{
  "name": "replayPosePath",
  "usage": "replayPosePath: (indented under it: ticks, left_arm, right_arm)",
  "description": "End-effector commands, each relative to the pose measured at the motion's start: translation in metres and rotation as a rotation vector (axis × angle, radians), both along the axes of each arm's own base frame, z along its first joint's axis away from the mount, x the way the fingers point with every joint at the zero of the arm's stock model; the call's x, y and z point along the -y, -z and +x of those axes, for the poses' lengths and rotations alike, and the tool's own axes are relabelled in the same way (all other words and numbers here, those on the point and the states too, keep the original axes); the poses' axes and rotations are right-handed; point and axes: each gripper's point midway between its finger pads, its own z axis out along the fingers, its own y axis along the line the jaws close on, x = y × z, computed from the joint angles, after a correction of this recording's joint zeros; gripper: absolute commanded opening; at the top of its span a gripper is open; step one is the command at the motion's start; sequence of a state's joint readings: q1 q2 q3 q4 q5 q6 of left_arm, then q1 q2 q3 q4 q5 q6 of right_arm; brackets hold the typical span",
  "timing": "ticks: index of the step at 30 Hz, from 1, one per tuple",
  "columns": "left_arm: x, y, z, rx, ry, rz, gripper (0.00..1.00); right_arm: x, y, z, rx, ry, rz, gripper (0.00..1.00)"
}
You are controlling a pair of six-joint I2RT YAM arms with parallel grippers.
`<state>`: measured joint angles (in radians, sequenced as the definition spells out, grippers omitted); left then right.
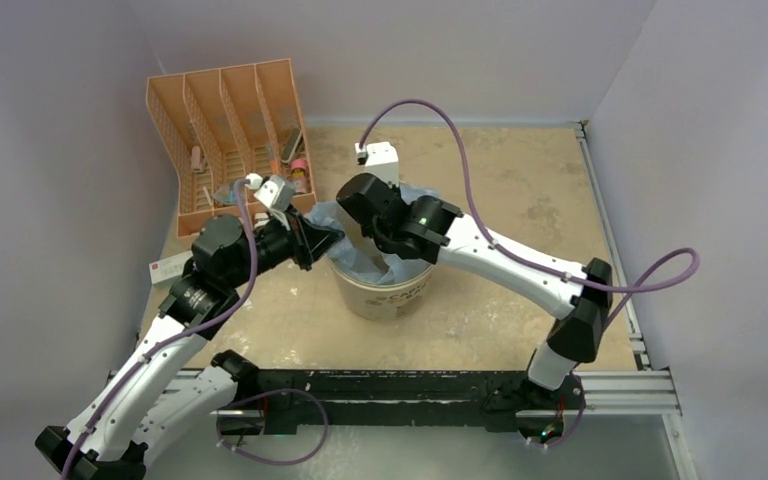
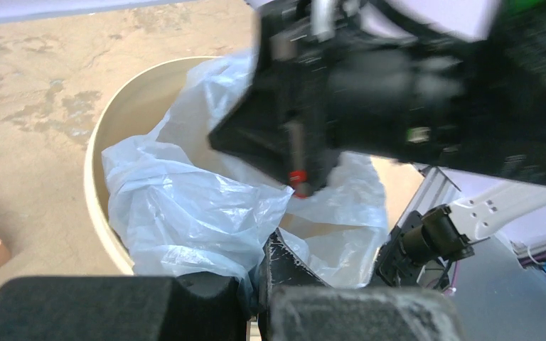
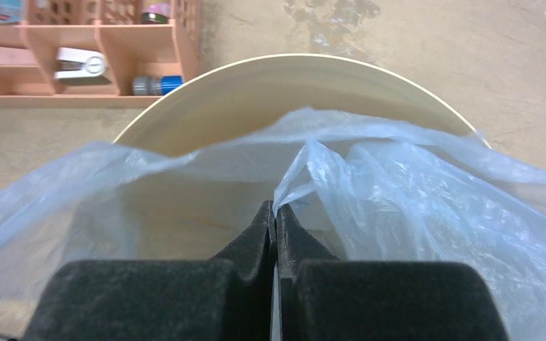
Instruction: Put the trash bags into the trash bin
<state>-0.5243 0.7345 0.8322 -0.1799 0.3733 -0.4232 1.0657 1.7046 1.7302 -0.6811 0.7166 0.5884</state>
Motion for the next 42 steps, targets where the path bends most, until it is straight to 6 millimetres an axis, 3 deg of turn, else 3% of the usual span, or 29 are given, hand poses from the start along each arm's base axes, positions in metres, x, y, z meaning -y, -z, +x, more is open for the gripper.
replayPosePath:
  ticks: [1,5,8,12,15,21,26,34,37,40,42]
  left_arm:
    - [-0.015,-0.006,0.014,-0.001,-0.121,0.022,0.00]
    - [-0.032,0.027,0.030,-0.100,-0.242,0.102,0.00]
    - [-0.042,0.038,0.035,-0.131,-0.285,0.102,0.00]
    - [-0.055,0.052,0.038,-0.168,-0.338,0.124,0.00]
    - [-0.062,0.063,0.038,-0.199,-0.371,0.145,0.00]
    - [-0.064,0.082,0.035,-0.250,-0.375,0.163,0.00]
    - [-0.038,0.042,0.010,-0.144,-0.185,0.027,0.00]
    - [-0.017,0.000,-0.002,-0.052,-0.026,-0.025,0.00]
    - [-0.018,-0.015,-0.002,-0.007,-0.030,-0.035,0.00]
    - [-0.033,-0.015,0.006,0.005,-0.130,-0.008,0.00]
    - [-0.055,-0.007,0.017,-0.013,-0.276,0.027,0.00]
  right_arm:
    - [0.019,-0.073,-0.005,0.106,-0.019,0.231,0.00]
    - [0.060,-0.097,0.003,0.113,-0.047,0.445,0.00]
    - [0.091,-0.104,0.002,0.138,-0.036,0.532,0.00]
    - [0.137,-0.081,0.011,0.125,0.089,0.547,0.00]
    - [0.155,-0.069,0.010,0.115,0.110,0.589,0.00]
    - [0.155,-0.027,0.007,0.035,0.106,0.568,0.00]
    - [0.152,-0.023,0.001,0.030,0.055,0.583,0.00]
    - [0.142,-0.040,0.001,0.047,0.012,0.624,0.00]
    - [0.135,-0.051,-0.005,0.068,-0.060,0.647,0.00]
    - [0.114,-0.081,-0.032,0.157,-0.314,0.695,0.00]
    - [0.109,-0.098,-0.056,0.210,-0.445,0.721,0.00]
